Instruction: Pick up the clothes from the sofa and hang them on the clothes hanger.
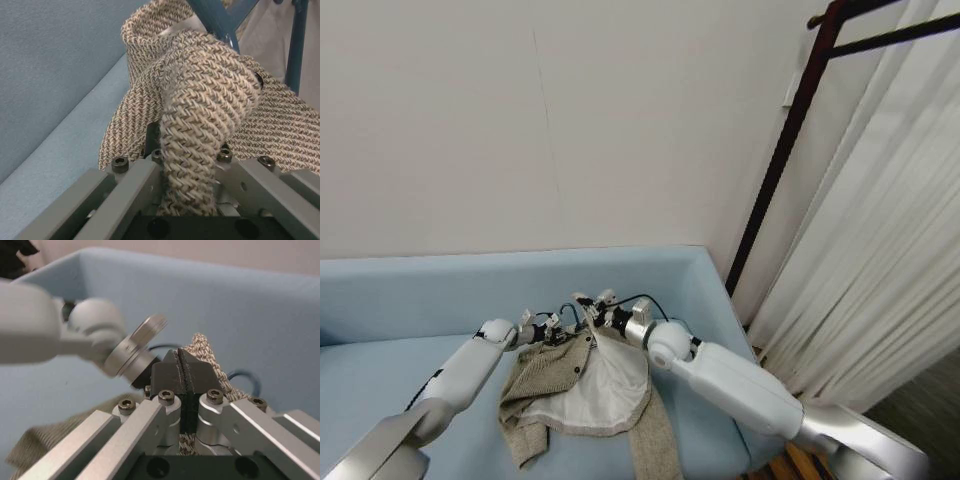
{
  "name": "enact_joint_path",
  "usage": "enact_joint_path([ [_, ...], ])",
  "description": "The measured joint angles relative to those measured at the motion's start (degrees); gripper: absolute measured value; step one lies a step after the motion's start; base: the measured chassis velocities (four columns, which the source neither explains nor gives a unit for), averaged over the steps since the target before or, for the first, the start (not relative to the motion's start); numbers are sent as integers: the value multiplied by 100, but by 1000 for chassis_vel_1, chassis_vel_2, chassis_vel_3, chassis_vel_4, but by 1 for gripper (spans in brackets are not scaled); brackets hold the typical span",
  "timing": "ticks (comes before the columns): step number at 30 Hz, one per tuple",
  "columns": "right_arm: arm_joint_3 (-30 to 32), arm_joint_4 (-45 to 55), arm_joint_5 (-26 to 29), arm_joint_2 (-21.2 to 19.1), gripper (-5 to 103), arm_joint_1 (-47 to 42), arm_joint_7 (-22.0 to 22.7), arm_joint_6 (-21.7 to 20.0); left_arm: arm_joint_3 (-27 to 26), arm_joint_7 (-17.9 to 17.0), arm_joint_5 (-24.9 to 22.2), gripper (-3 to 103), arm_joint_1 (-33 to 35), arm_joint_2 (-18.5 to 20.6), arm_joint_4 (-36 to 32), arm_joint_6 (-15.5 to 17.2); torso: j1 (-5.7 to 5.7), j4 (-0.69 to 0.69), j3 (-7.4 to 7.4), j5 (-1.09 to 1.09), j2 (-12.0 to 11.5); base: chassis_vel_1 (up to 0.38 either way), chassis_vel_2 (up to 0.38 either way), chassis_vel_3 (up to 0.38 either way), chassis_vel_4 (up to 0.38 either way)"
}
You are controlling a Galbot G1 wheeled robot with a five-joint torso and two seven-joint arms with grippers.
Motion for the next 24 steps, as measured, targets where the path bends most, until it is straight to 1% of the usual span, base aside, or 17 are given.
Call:
enact_joint_path([
  [2, -151, -27, -266, -7, 0, -236, -61, 80, -27, 19, -3, 8, 10, -38, 10, 1, 0, -1, 0, 2, 0, 0, 0, 0, 0],
  [5, -247, -81, -471, 12, 0, -419, -93, 126, -57, 24, -4, 8, 38, -62, 12, 4, 0, -2, 0, 1, 0, 0, 0, 0, 0],
  [9, -348, -435, -829, 173, 0, -610, -143, 210, -124, 66, -7, 8, 119, -41, -45, 13, 0, -1, -1, 0, 0, 0, 0, 0, 0],
  [11, -369, -517, -882, 218, 0, -627, -139, 222, -134, 74, -9, 8, 134, -30, -55, 14, 0, -1, -1, 0, 0, 0, 0, 0, 0],
  [13, -421, -737, -988, 377, 0, -645, -77, 236, -157, 91, -10, 8, 179, 11, -86, 16, 0, -1, 0, 0, 0, 0, 0, 0, 0],
  [15, -456, -956, -1018, 598, 0, -634, 80, 237, -163, 99, -11, 8, 220, 40, -120, 16, 0, -1, 0, 0, 0, 0, 0, 0, 0],
  [16, -456, -956, -1018, 598, 0, -634, 80, 237, -163, 99, -11, 8, 220, 40, -120, 16, 0, -1, 0, 0, 0, 0, 0, 0, 0],
  [20, -454, -1543, -1038, 1077, 0, -487, 250, 230, -167, 115, -11, 8, 303, 94, -215, 8, 0, 0, 0, 0, 0, 0, 0, 0, 0],
  [21, -454, -1543, -1038, 1077, 0, -487, 250, 230, -167, 115, -11, 8, 303, 94, -215, 8, 0, 0, 0, 0, 0, 0, 0, 0, 0],
  [22, -453, -1679, -1044, 1175, 0, -432, 256, 212, -170, 116, -12, 8, 330, 113, -245, 5, 0, 1, 0, -1, 0, 0, 0, 0, 0],
  [24, -486, -1801, -1047, 1245, 0, -395, 258, 200, -178, 117, -12, 8, 361, 153, -277, 0, 0, 0, 0, 0, 0, 0, 0, 0, 0],
])
